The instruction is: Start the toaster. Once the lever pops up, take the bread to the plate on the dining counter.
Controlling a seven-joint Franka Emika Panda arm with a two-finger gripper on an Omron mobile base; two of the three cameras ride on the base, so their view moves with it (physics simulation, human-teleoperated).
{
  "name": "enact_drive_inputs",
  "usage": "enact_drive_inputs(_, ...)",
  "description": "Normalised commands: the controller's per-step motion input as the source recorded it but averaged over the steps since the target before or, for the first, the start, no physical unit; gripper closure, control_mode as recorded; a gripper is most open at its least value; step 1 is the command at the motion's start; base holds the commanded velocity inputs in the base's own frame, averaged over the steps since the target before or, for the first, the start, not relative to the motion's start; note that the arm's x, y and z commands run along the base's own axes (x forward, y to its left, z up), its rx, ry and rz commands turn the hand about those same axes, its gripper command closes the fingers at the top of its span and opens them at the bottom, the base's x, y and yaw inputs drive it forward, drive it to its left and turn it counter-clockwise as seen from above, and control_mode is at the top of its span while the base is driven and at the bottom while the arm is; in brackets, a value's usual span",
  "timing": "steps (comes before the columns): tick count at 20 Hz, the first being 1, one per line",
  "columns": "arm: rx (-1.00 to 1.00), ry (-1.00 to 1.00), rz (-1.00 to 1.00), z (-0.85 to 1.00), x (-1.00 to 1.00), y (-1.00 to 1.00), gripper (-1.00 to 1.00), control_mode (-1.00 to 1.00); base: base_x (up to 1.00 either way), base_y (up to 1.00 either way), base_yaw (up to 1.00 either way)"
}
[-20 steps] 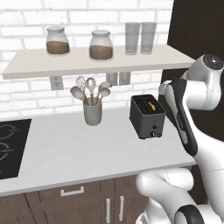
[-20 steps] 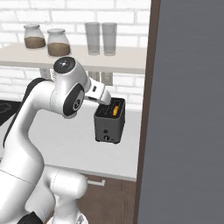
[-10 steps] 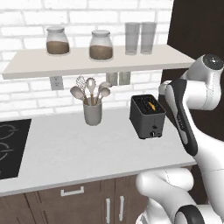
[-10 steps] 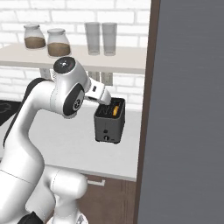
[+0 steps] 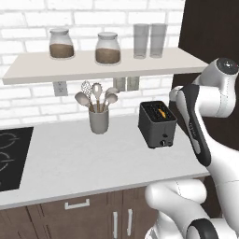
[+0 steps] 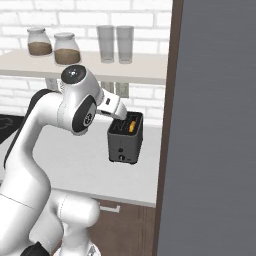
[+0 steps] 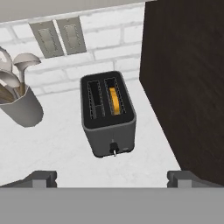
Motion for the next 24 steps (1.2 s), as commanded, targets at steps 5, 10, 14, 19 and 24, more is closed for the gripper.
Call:
enact_drive_inputs(5, 0.0, 0.0, 0.0, 0.0, 0.0, 0.0, -1.0, -1.0, 0.0, 0.0, 0.0)
enact_drive_inputs(10, 0.0, 0.0, 0.0, 0.0, 0.0, 0.0, -1.0, -1.0, 0.0, 0.0, 0.0)
enact_drive_inputs(14, 0.0, 0.0, 0.0, 0.0, 0.0, 0.0, -1.0, -1.0, 0.0, 0.0, 0.0)
enact_drive_inputs(19, 0.0, 0.0, 0.0, 0.0, 0.0, 0.0, -1.0, -1.0, 0.0, 0.0, 0.0)
enact_drive_inputs(24, 0.0, 0.0, 0.0, 0.0, 0.0, 0.0, -1.0, -1.0, 0.0, 0.0, 0.0)
